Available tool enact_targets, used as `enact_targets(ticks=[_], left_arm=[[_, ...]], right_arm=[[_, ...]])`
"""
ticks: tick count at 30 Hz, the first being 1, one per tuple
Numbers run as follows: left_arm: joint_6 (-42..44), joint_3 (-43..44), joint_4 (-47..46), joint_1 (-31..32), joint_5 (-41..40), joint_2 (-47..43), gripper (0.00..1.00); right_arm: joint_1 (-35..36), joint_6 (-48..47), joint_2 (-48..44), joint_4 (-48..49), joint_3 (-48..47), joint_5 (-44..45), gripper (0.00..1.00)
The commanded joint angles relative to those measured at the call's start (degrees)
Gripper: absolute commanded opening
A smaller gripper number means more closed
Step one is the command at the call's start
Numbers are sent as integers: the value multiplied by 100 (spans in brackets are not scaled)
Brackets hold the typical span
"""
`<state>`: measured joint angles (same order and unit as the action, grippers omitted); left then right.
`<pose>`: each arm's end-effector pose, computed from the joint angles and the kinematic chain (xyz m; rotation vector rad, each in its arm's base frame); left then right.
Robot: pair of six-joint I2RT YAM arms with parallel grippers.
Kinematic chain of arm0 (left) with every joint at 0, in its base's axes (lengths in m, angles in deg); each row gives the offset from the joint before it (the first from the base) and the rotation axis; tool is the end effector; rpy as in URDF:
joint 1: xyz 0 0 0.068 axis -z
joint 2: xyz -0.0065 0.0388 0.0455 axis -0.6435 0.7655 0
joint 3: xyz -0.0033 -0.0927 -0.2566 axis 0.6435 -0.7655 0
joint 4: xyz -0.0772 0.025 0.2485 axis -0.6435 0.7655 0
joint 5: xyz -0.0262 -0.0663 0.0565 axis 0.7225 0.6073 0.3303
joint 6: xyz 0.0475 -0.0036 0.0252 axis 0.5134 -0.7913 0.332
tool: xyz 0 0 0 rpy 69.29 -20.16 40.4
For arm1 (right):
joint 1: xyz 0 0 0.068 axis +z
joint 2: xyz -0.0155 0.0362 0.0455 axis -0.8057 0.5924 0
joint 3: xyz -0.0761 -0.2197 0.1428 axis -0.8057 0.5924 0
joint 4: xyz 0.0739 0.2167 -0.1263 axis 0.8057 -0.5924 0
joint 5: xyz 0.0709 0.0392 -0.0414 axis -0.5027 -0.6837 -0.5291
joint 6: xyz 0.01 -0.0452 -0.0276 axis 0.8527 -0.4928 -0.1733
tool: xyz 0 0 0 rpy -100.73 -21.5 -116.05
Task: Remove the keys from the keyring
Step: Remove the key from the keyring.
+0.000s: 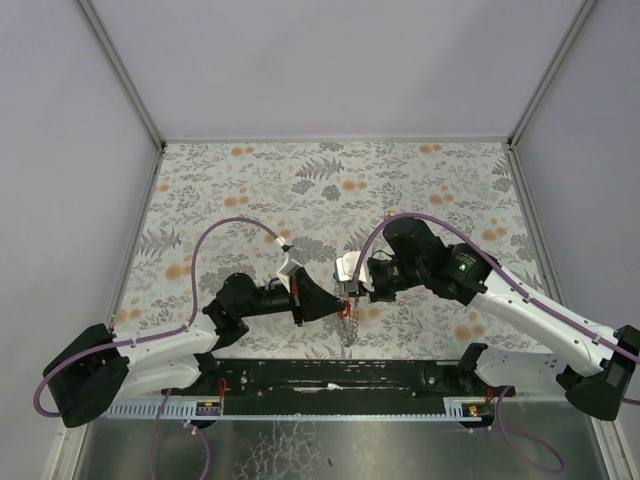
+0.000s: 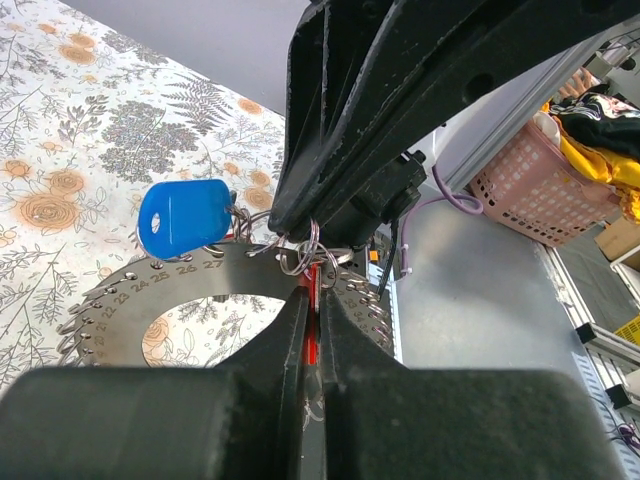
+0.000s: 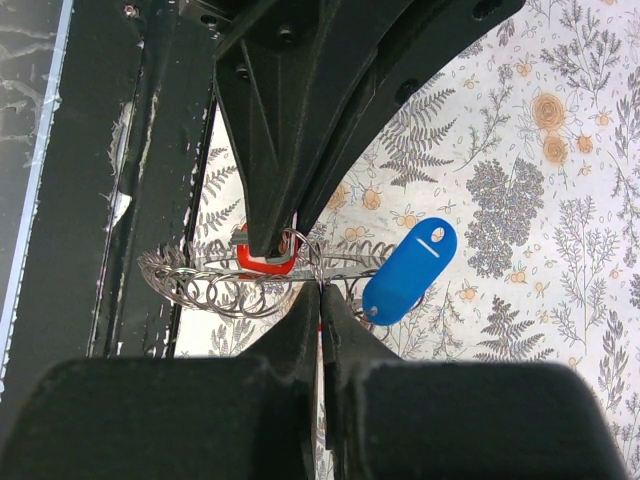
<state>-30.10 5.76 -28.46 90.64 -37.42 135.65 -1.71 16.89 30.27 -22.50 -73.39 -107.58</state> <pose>0.1166 -0.1716 0.2284 0.7984 1.4454 -1.4991 0.1275 0.1914 0.3420 -1.7484 1.3621 0.7084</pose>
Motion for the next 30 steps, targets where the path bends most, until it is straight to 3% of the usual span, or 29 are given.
enact_targets(ticks=[1, 7, 16, 20, 30], left_arm=[[156, 108, 129, 17, -73, -198, 0], [-4, -66, 273, -98, -229, -264, 0], [-619, -377, -371, -504, -134, 403, 0], [-736, -289, -219, -607, -141, 604, 0], [-1007, 112, -455, -609, 665, 1283, 0]], right_arm=[[11, -20, -117, 309, -86, 68, 0], [13, -133, -197, 289, -176, 78, 0], [8, -324, -430, 383, -156, -103, 0], [13, -339, -454, 417, -136, -88, 0], [13, -440, -508, 566, 145, -201, 0]])
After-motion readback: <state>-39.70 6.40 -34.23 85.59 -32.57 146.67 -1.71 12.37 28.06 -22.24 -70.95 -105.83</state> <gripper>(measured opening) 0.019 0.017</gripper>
